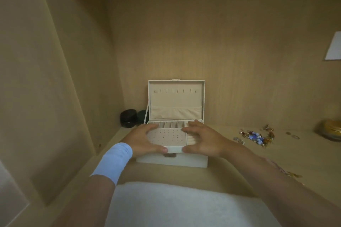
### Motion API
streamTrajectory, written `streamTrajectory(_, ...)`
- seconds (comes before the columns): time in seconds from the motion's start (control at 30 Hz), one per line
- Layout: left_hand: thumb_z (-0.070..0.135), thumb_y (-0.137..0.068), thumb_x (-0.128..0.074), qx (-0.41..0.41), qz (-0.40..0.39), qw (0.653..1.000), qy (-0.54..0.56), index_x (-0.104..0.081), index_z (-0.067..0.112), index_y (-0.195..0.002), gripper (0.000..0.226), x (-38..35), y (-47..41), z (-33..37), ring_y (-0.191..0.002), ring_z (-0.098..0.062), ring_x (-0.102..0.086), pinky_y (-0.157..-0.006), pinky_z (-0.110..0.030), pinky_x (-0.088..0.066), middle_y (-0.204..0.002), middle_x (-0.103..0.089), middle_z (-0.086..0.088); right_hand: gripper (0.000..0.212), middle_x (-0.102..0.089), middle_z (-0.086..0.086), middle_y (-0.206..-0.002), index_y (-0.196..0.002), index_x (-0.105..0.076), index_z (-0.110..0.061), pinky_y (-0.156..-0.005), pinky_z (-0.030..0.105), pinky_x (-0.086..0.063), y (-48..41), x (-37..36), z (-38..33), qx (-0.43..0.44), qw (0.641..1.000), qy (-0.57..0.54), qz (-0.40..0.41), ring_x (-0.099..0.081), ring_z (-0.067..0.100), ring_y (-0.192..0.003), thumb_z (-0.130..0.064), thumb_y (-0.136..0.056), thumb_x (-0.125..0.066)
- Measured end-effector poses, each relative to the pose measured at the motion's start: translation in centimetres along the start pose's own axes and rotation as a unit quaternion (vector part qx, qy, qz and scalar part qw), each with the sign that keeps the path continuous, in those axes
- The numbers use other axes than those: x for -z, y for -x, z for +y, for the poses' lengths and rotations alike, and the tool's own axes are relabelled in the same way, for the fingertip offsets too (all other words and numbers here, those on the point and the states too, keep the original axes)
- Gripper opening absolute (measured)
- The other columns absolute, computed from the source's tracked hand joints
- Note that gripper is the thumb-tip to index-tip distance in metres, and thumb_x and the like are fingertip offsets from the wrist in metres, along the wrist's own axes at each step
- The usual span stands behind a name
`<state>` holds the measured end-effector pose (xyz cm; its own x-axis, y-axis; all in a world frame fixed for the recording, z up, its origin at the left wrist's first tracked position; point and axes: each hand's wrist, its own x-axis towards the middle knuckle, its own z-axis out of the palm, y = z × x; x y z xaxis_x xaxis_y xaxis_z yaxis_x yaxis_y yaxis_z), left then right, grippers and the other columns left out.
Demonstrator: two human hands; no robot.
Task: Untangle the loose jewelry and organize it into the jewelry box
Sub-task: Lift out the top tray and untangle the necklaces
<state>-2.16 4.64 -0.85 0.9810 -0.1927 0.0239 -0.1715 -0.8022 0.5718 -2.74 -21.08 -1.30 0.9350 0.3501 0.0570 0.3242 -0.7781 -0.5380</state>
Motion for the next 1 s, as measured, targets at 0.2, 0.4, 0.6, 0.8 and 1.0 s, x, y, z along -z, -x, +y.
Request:
streamTrajectory(0.2,0.067,-0.063,-0.076,-0.005,0.005,1.000,-0.020,-0.036,0.043,-0.144,0.093,-0.7,-2.0,-1.3,-0.141,-0.012,-0.023,-0.117,-0.038,-0.024,-0.154,-0.028,0.016,0.085,-0.018,-0.007,-0.165,-0.150,-0.040,-0.034,-0.123,0.030,-0.008,-1.9,-0.4,0.9,0.002,1.000,-0.002,0.015,-0.003,0.007,-0.152,-0.056,-0.076,-0.077)
streamTrajectory(0.4,0.067,-0.065,-0.074,-0.009,0.027,0.999,0.023,-0.040,0.047,-0.140,0.085,-0.9,-2.5,-3.0,-0.144,-0.012,-0.017,-0.119,-0.043,-0.020,-0.156,-0.024,0.017,0.085,-0.023,-0.003,-0.162,-0.150,-0.040,-0.029,-0.115,0.022,-0.010,-2.5,-1.2,-0.1,-0.010,1.000,0.001,0.027,-0.009,0.012,-0.152,-0.059,-0.078,-0.074)
streamTrajectory(0.6,0.056,-0.076,-0.073,-0.015,0.018,1.000,-0.012,-0.041,0.043,-0.142,0.074,-1.5,-2.2,-2.6,-0.146,-0.011,-0.012,-0.121,-0.038,-0.016,-0.157,-0.023,0.015,0.088,-0.019,-0.003,-0.164,-0.153,-0.033,-0.034,-0.123,0.036,-0.010,-2.0,-1.1,0.2,-0.020,0.999,0.043,-0.020,-0.011,0.016,-0.152,-0.070,-0.079,-0.065)
streamTrajectory(0.8,0.059,-0.089,-0.056,-0.013,0.026,0.999,-0.040,-0.045,0.038,-0.141,0.058,-2.8,-2.0,-2.3,-0.148,-0.014,-0.008,-0.121,-0.039,-0.011,-0.160,-0.021,0.008,0.078,0.004,0.001,-0.168,-0.155,-0.023,-0.039,-0.124,0.046,0.005,-2.1,-2.9,1.5,-0.040,0.997,0.067,-0.013,0.016,0.018,-0.152,-0.078,-0.089,-0.031)
streamTrajectory(1.0,0.059,-0.088,-0.055,-0.004,0.023,0.998,-0.066,-0.042,0.038,-0.143,0.060,-3.7,-2.3,-1.1,-0.148,-0.015,-0.008,-0.121,-0.037,-0.013,-0.160,-0.022,0.008,0.068,0.007,0.003,-0.167,-0.156,-0.023,-0.038,-0.122,0.039,0.006,-1.5,-3.0,2.6,-0.061,0.998,0.026,0.004,0.023,0.020,-0.150,-0.060,-0.096,-0.046)
